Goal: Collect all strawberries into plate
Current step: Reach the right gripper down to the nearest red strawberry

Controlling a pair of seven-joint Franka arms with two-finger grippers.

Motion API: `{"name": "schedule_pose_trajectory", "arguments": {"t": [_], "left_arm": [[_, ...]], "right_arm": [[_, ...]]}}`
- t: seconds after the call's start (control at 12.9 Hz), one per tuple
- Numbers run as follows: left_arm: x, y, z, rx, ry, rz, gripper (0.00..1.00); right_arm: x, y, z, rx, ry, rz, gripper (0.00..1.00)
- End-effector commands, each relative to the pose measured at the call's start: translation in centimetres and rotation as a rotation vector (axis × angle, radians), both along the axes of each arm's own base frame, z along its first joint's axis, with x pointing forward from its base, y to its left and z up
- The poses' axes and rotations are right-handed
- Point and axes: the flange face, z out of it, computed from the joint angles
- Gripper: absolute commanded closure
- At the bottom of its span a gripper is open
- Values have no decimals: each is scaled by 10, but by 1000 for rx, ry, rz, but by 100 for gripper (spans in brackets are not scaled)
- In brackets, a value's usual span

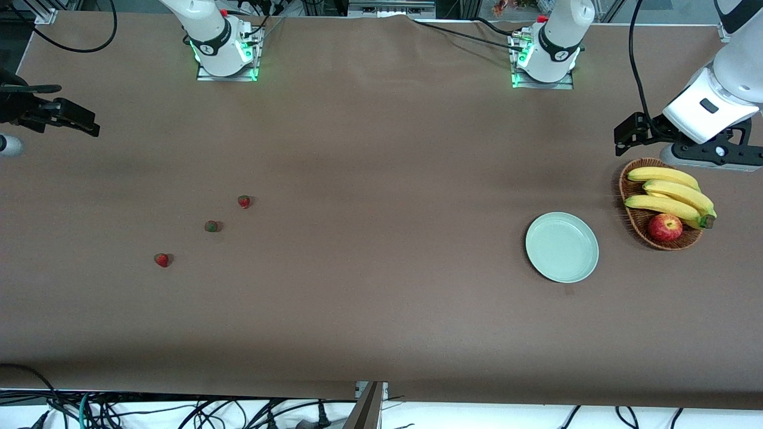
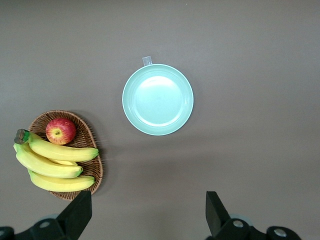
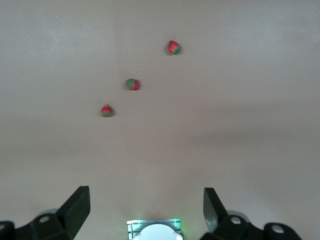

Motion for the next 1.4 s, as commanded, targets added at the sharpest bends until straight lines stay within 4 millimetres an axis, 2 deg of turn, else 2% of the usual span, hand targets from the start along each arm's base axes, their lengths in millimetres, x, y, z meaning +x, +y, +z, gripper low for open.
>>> {"name": "schedule_pose_trajectory", "arguments": {"t": [0.0, 0.16, 0.47, 0.62, 0.78, 0.85, 0.93, 1.09, 1.16, 1.32], "left_arm": [[0, -2, 6, -11, 5, -3, 0], [-1, -2, 7, -11, 7, -3, 0], [-2, -2, 5, -10, 17, -2, 0], [-2, 1, 5, -10, 19, 2, 0], [-2, -1, 5, -10, 19, -1, 0], [-2, -1, 5, -10, 19, -1, 0], [-2, -1, 5, -10, 19, -1, 0], [-2, -1, 5, -10, 17, -1, 0], [-2, -1, 5, -10, 17, -1, 0], [-2, -2, 5, -10, 17, -2, 0]], "right_arm": [[-2, 1, -13, 4, 33, -16, 0], [4, -1, -27, -1, 30, -16, 0], [24, -3, -92, -2, 87, -4, 0], [29, 9, -152, 9, 96, 0, 0], [18, 27, -229, 16, 58, 25, 0], [11, 35, -260, 15, 34, 4, 0], [5, 50, -283, 14, 30, -17, 0], [-4, 81, -313, 14, 40, -37, 0], [-7, 90, -331, 20, 42, -36, 0], [-12, 94, -370, 38, 12, -34, 0]]}}
